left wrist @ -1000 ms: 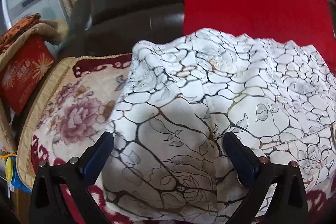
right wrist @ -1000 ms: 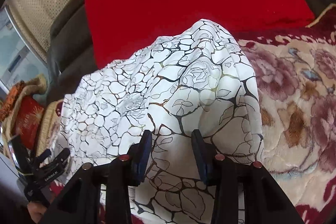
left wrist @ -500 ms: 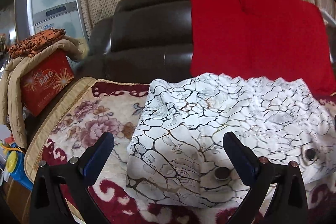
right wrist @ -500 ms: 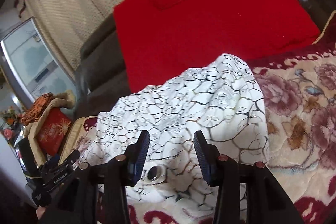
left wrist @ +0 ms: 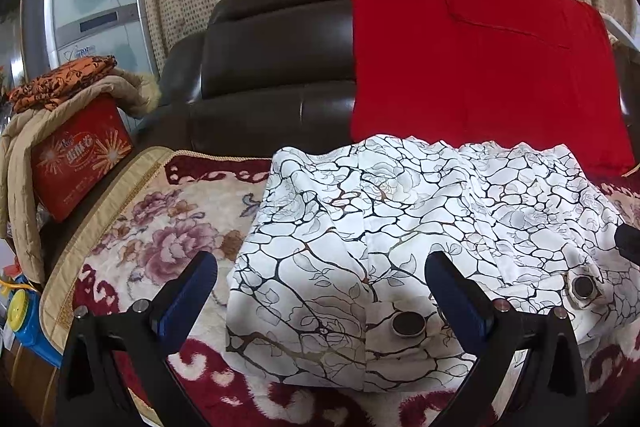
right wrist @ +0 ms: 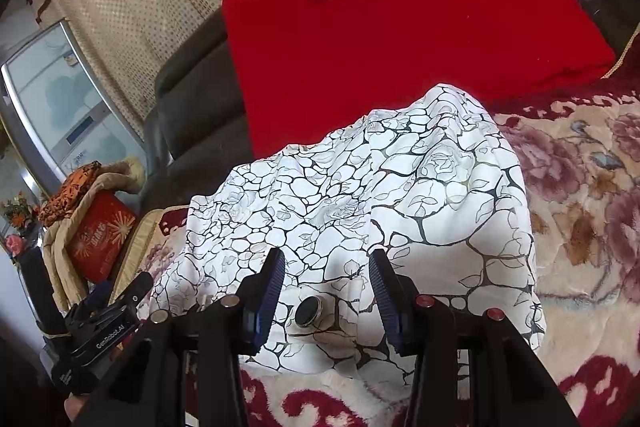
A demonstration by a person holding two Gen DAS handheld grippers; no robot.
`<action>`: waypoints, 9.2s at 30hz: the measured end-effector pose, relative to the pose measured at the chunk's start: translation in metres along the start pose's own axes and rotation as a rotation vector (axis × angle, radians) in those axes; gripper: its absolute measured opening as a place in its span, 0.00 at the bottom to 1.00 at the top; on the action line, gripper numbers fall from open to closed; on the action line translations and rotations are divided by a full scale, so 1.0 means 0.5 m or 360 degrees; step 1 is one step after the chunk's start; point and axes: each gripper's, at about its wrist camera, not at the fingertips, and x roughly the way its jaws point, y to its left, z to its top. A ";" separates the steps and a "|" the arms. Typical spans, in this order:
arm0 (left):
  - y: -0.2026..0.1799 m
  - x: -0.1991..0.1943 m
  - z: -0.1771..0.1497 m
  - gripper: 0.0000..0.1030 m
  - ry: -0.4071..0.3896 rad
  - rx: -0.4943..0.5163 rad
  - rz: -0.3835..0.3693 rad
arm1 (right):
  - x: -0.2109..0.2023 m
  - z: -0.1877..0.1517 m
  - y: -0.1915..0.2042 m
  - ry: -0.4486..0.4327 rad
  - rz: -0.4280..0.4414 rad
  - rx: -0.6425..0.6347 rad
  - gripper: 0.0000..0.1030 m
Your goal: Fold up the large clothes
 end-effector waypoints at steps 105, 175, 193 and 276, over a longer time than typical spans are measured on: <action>0.132 0.218 -0.068 0.41 0.0507 -0.1283 -0.0460 | 0.072 0.019 -0.140 0.0192 -0.0025 0.0286 0.40; -0.155 0.109 -0.002 0.80 0.0280 -0.0167 -0.0992 | 0.120 0.198 -0.147 -0.0079 0.0721 0.0328 0.08; -0.183 0.120 -0.003 0.80 0.0267 -0.0111 -0.1049 | 0.107 0.205 -0.280 -0.0043 0.0455 0.0606 0.82; -0.187 0.132 0.038 0.82 0.0314 0.0072 -0.0788 | 0.046 0.166 -0.147 0.0019 -0.0167 0.0092 0.09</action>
